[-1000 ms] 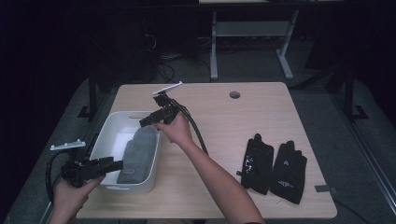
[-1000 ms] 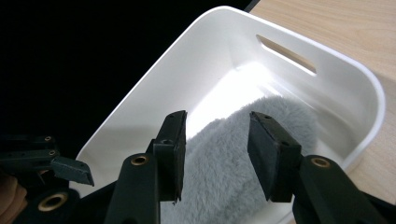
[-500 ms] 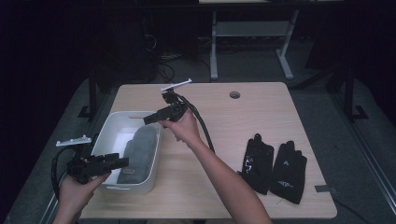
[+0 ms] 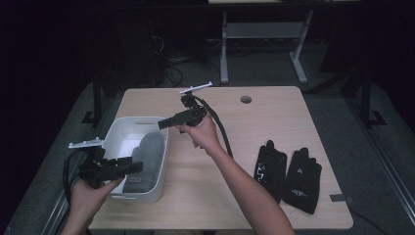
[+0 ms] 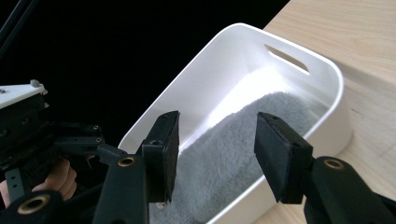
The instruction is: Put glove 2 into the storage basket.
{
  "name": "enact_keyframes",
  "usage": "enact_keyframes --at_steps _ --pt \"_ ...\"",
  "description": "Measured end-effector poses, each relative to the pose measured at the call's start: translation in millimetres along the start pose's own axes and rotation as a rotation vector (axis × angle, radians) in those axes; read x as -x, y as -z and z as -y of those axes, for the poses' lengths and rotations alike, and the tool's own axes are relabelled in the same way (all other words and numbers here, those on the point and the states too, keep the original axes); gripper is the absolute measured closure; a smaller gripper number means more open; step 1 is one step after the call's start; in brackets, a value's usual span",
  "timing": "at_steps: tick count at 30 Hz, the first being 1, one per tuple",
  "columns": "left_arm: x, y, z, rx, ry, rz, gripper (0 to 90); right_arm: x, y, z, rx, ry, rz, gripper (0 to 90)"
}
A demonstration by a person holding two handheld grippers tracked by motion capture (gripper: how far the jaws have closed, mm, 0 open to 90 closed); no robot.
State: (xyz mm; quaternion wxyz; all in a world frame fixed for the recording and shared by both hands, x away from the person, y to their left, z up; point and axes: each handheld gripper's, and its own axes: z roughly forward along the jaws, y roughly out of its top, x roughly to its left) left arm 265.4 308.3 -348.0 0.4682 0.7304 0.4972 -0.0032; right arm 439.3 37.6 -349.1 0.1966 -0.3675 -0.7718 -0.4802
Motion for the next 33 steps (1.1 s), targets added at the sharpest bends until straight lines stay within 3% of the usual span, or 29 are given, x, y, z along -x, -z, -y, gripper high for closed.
enact_keyframes --at_steps 14,33 --pt "14.4 -15.8 -11.2 0.004 -0.024 0.033 26.1 2.6 31.2 3.7 0.030 0.010 -0.011 46.7" --pt "37.8 -42.3 -21.7 -0.027 -0.063 0.064 23.6 14.8 72.6 20.7 0.061 -0.003 -0.005 45.4"
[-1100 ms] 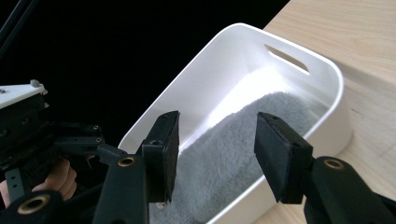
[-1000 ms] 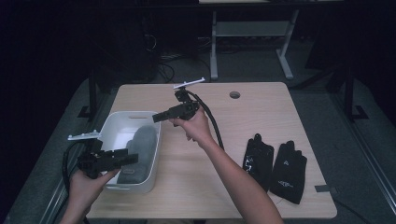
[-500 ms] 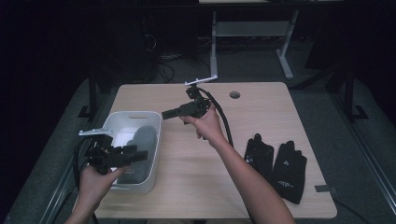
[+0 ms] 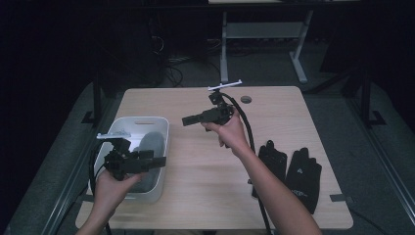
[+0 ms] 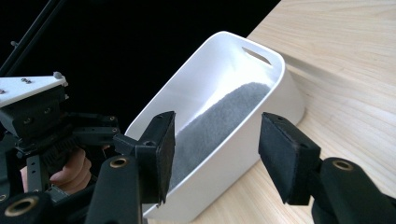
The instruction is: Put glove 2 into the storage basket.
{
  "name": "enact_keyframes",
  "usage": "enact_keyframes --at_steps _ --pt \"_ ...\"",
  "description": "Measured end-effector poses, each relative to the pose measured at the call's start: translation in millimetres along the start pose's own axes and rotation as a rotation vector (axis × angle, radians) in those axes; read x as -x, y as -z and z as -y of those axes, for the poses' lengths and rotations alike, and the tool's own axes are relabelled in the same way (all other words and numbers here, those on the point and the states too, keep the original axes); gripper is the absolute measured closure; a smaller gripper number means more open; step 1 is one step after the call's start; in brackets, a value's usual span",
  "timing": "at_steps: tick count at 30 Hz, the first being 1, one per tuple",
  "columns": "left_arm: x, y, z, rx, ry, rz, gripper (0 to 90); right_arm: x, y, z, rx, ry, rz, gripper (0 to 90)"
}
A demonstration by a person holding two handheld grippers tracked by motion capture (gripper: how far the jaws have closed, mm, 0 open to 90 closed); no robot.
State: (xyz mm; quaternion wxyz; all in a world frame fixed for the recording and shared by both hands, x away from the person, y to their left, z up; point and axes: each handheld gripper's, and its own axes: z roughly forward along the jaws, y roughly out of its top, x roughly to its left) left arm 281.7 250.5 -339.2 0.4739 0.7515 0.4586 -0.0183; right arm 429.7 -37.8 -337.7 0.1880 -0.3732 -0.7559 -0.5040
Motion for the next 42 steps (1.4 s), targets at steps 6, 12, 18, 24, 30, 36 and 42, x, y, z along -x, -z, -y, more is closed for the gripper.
enact_keyframes --at_steps 6,12,18,24,30,36,42 --pt "7.2 -10.9 -2.6 -0.014 -0.015 0.013 22.9 3.6 16.5 6.8 0.012 -0.009 0.006 45.1" --pt "15.2 -20.7 -5.3 -0.021 -0.029 0.026 22.5 6.8 32.9 14.5 0.024 -0.017 0.019 44.8" --pt "23.7 -30.6 -6.5 -0.027 -0.048 0.040 22.3 7.2 50.1 22.8 0.029 -0.022 0.032 44.5" --pt "32.6 -42.0 -6.8 -0.043 -0.068 0.054 22.2 10.2 66.9 32.5 0.040 -0.031 0.045 44.3" --pt "39.8 -51.5 -7.4 -0.057 -0.080 0.067 22.2 12.8 79.0 40.1 0.049 -0.035 0.057 44.2" --pt "46.6 -61.3 -7.0 -0.067 -0.099 0.077 22.1 16.7 91.6 48.9 0.052 -0.044 0.074 44.0" --pt "53.2 -71.1 -6.9 -0.074 -0.110 0.089 22.1 21.3 105.7 59.4 0.060 -0.055 0.091 43.9"
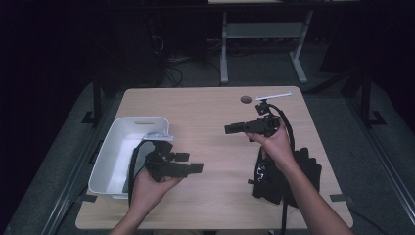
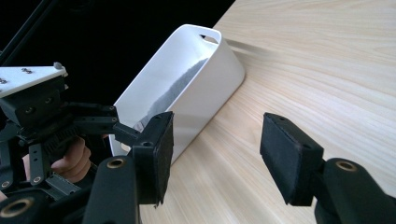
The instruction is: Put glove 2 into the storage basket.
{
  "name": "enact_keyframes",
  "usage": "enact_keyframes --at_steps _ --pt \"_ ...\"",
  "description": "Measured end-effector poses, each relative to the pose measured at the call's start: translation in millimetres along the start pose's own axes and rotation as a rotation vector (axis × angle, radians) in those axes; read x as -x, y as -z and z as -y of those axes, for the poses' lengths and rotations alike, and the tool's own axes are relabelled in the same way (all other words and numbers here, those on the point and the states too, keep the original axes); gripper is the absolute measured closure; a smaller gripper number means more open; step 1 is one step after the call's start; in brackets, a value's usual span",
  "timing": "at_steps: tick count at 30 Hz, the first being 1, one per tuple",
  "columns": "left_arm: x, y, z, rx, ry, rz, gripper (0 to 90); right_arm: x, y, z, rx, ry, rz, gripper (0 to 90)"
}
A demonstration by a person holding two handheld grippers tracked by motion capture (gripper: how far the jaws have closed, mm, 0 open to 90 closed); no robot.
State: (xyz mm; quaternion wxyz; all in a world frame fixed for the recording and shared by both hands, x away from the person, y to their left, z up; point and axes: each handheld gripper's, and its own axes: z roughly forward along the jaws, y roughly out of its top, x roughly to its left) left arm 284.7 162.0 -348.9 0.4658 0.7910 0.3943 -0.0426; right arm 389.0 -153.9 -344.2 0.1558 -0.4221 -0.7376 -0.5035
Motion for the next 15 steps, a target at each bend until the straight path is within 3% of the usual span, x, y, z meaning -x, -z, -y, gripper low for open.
enact_keyframes --at_steps 15 --pt "14.5 -28.9 -2.0 -0.034 -0.038 0.024 22.0 15.7 34.7 24.0 0.025 -0.025 0.043 43.7"
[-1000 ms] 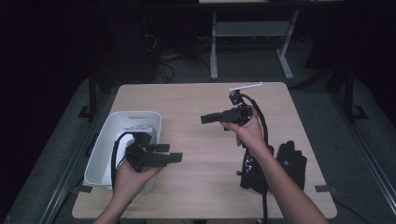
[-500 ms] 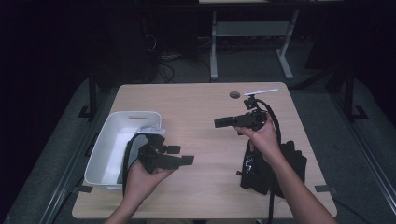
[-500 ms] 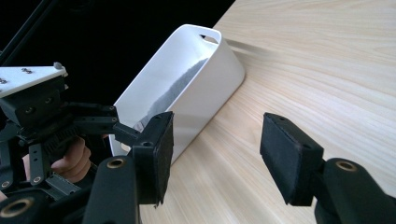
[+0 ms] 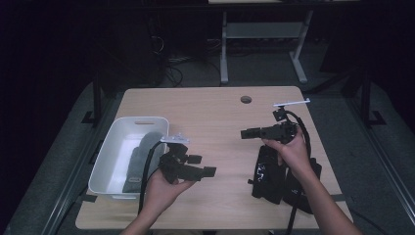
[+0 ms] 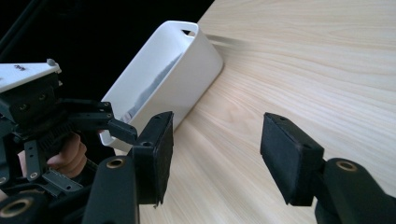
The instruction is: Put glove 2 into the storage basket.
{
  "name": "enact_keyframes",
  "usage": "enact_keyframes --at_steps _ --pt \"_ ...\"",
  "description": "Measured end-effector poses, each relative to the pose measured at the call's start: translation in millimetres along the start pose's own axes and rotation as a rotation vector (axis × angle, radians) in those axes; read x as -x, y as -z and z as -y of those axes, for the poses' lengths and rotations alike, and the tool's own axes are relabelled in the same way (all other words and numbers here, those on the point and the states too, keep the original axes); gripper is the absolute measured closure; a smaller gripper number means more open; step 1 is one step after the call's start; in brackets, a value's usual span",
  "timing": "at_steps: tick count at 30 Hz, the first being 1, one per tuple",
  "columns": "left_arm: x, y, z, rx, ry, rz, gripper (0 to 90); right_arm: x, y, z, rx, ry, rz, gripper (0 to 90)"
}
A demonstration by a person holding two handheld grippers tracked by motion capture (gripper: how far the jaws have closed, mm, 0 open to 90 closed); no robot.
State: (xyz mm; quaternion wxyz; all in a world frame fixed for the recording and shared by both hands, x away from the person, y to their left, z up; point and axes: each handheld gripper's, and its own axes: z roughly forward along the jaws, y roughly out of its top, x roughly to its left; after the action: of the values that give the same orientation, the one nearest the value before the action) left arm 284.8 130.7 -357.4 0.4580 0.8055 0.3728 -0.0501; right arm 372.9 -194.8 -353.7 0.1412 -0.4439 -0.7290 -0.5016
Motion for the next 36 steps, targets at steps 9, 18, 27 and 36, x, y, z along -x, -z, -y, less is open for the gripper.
enact_keyframes --at_steps 9,18,27,36 --pt "5.0 -15.5 -0.6 -0.024 -0.017 0.014 21.9 13.8 19.4 16.2 0.019 -0.022 0.031 43.7" --pt "11.5 -30.0 -1.0 -0.034 -0.028 0.031 21.7 31.7 42.9 36.4 0.048 -0.060 0.074 43.8" --pt "14.3 -45.3 -2.0 -0.052 -0.034 0.043 21.4 51.1 64.3 62.3 0.059 -0.095 0.125 44.1" --pt "18.4 -58.1 -2.1 -0.062 -0.046 0.055 21.4 66.4 80.0 85.1 0.065 -0.118 0.166 45.7"
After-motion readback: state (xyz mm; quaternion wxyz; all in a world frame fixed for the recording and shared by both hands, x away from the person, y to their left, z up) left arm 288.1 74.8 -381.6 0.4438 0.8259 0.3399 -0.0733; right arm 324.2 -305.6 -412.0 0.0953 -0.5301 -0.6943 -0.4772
